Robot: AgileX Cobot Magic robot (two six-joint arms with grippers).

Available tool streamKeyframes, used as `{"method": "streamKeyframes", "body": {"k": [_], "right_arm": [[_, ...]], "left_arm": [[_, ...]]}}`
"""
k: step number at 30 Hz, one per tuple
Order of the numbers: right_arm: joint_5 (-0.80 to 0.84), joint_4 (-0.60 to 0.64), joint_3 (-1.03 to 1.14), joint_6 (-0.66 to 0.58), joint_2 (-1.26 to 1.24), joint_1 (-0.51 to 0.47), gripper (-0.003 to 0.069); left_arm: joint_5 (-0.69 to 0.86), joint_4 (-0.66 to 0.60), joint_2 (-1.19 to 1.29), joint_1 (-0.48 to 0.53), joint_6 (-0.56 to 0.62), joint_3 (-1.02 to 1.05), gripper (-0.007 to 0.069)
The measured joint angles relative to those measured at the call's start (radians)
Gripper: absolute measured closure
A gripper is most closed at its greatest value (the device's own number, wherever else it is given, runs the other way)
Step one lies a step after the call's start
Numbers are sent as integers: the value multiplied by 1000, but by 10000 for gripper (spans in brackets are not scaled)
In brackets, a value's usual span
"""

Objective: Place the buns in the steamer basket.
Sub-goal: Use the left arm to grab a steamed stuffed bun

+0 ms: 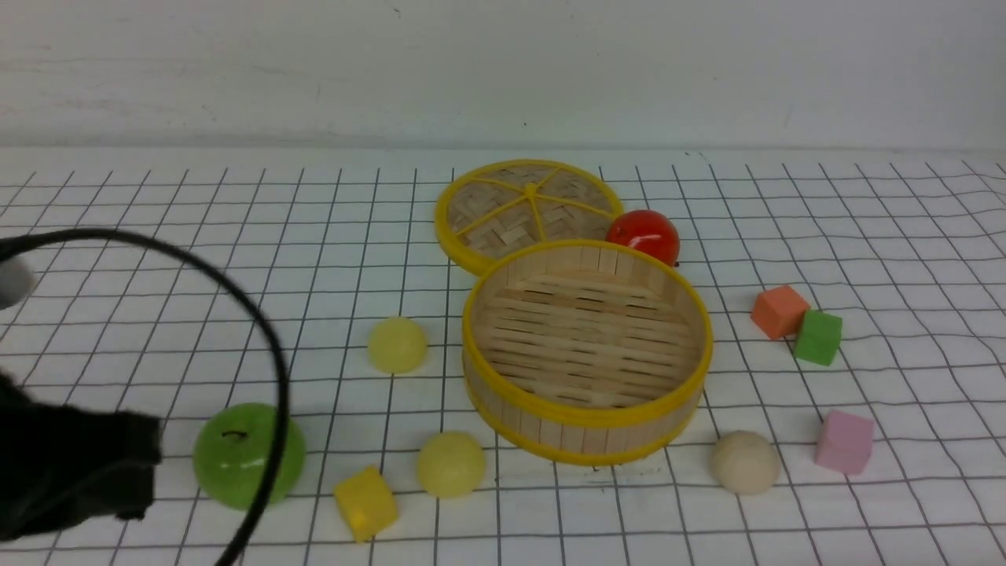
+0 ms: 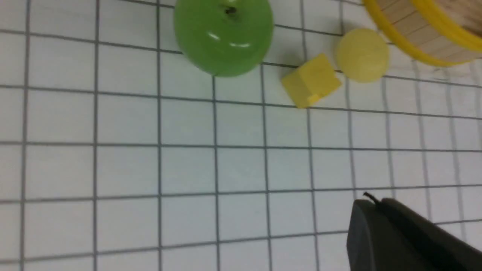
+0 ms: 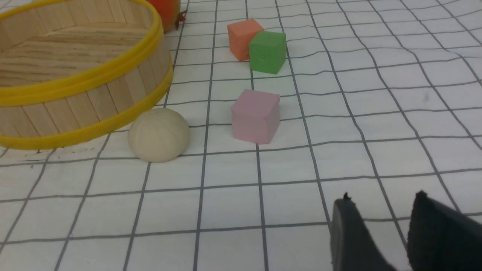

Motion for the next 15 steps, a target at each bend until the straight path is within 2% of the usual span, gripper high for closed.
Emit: {"method": "streamKeyframes", "body": {"k": [2, 4, 5, 7, 9, 11, 15], "right_arm": [[0, 0, 0, 0, 0, 0, 420], [0, 0, 0, 0, 0, 0, 420], [0, 0, 0, 0, 0, 0, 420], [0, 0, 0, 0, 0, 0, 420], [0, 0, 0, 0, 0, 0, 420], [0, 0, 0, 0, 0, 0, 420], [0, 0, 0, 0, 0, 0, 420]], "left_arm": [[-32, -12, 168, -21, 75, -57, 638], [-43, -20, 310, -97, 116, -118, 638], [-44, -21, 320, -106, 118, -124, 638], [-55, -22, 412, -248, 129, -208, 638], [-60, -11, 468, -334, 129, -269, 638], [-59, 15, 520, -391, 128, -316, 638], [-57, 84, 653, -437, 117, -398, 638]]}}
